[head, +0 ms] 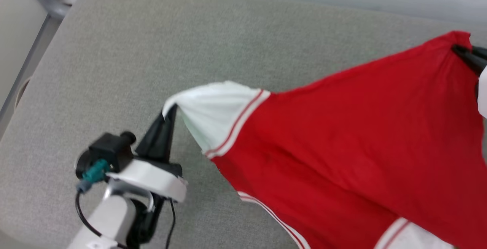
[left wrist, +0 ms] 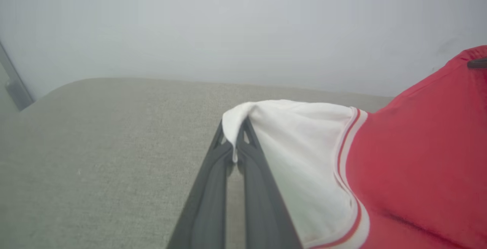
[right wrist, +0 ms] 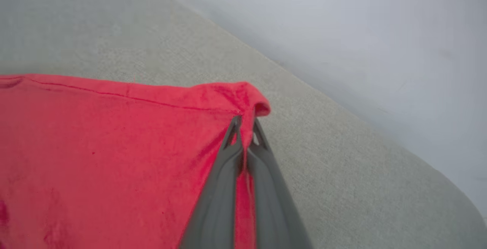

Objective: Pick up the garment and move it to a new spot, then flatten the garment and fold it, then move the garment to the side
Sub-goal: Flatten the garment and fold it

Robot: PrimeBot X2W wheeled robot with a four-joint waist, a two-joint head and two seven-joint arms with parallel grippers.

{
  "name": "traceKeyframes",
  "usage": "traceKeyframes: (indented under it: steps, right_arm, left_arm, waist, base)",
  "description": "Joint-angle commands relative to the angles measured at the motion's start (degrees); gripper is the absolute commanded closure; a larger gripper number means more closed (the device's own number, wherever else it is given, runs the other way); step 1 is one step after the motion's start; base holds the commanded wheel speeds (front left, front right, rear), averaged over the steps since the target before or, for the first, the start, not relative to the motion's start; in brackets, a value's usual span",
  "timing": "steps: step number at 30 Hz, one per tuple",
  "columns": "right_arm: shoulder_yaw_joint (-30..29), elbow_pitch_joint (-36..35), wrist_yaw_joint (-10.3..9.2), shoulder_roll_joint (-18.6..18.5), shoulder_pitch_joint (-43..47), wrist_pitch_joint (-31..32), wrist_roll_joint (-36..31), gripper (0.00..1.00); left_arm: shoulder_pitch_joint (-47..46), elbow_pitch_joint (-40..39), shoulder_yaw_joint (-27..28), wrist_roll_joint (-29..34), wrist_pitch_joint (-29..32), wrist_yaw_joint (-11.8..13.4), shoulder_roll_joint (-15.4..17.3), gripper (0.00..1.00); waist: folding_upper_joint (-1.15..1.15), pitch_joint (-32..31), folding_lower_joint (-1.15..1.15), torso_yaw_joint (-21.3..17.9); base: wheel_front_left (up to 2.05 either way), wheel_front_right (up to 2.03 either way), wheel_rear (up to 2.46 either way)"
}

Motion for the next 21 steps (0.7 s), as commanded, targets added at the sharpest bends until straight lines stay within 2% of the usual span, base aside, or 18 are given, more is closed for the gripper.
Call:
traceKeyframes:
  steps: [1,7,13,21]
  right_arm:
    - [-1.1,-0.6,-0.09,0.7,0.9,-1.5,-0.3,1.0]
    - [-6.7,-2.7,-0.09,3.7,1.8,-6.5,-1.5,1.0]
    - [-13.6,-5.1,-0.09,6.9,-0.2,-8.9,-4.1,1.0]
    - [-20.8,-8.3,-0.09,10.9,-4.9,-8.5,-8.2,1.0]
  left_arm:
    - [-1.7,-0.7,0.4,0.5,0.5,0.1,0.7,1.0]
    - [-8.7,-3.9,2.1,0.8,4.4,-0.8,4.2,1.0]
    - [-18.8,-4.8,3.4,1.2,8.3,-2.9,7.1,1.0]
    - [-35.3,-3.7,1.8,2.6,11.5,-5.7,5.8,1.0]
  waist:
    - [0.0,-2.6,0.0,-1.8]
    - [0.0,-5.8,0.0,-4.3]
    - [0.0,-7.0,0.0,-6.3]
    - [0.0,-5.3,0.0,-7.4]
  base:
    - [0.0,0.0,0.0]
    - [0.0,0.0,0.0]
    - [0.0,0.0,0.0]
    - [0.0,0.0,0.0]
